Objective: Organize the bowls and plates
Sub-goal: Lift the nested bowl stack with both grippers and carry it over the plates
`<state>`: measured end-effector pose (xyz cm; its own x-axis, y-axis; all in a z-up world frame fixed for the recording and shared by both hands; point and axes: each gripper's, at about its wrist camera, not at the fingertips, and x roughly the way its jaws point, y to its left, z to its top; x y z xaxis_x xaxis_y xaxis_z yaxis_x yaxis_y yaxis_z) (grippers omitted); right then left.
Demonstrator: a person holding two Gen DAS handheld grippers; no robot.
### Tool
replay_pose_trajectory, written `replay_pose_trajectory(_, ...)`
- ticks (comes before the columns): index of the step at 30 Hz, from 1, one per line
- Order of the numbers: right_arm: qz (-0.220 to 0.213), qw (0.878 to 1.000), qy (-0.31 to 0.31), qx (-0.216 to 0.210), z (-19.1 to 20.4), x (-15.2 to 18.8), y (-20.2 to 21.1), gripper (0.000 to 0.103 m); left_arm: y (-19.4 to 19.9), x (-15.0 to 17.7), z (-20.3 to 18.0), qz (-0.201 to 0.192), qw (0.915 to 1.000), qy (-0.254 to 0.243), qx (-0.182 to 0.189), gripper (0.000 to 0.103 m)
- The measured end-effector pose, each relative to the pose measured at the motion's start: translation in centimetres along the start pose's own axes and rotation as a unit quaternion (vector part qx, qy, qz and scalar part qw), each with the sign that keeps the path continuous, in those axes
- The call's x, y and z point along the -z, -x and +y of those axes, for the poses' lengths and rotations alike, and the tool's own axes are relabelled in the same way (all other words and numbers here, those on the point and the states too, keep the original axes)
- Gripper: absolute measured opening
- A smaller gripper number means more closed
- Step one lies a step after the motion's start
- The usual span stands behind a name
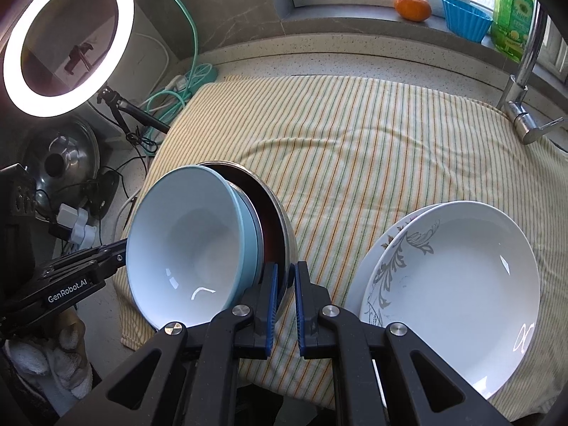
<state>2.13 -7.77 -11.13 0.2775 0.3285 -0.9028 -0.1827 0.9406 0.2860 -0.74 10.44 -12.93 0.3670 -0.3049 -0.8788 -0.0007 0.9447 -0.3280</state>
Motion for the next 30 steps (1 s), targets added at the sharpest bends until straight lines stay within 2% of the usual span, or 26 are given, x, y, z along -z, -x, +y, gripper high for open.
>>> replay_pose_trajectory(30, -0.048, 0.998, -0.041, 0.009, -5.0, -0.6, 6.1, 0.009, 1.5, -2.7, -6.8, -0.035, 0.9976, -0.055, 0.022, 0.007)
